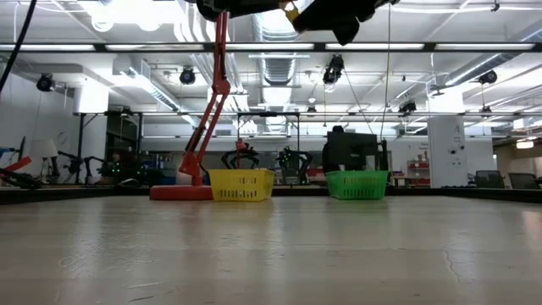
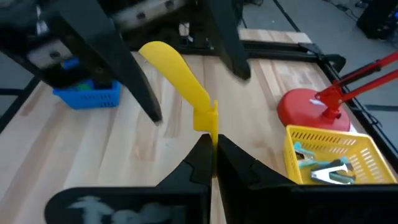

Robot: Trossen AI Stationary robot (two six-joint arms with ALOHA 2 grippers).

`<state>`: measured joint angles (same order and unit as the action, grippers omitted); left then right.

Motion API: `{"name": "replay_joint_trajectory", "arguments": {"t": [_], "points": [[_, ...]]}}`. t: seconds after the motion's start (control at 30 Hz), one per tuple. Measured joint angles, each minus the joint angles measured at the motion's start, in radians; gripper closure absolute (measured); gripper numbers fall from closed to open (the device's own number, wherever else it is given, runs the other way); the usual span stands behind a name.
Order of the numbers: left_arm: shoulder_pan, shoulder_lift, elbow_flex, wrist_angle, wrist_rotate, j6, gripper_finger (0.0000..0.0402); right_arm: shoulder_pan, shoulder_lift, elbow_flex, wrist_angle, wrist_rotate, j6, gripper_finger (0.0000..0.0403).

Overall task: Pick and place Stapler, Stapler remover, tape
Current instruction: Put the small yellow stapler into the blue bin

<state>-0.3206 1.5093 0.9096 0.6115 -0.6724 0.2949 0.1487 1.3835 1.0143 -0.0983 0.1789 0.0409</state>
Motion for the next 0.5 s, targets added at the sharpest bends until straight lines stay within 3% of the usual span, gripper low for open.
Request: {"name": "replay_joint_trajectory", "arguments": {"t": [0.5], "points": [[0.000,0.000,-0.001,0.034,0.054,-0.003,0.0280,0.024,-0.040,-0.004,0.000,-0.003,0.019,0.0394]]}}
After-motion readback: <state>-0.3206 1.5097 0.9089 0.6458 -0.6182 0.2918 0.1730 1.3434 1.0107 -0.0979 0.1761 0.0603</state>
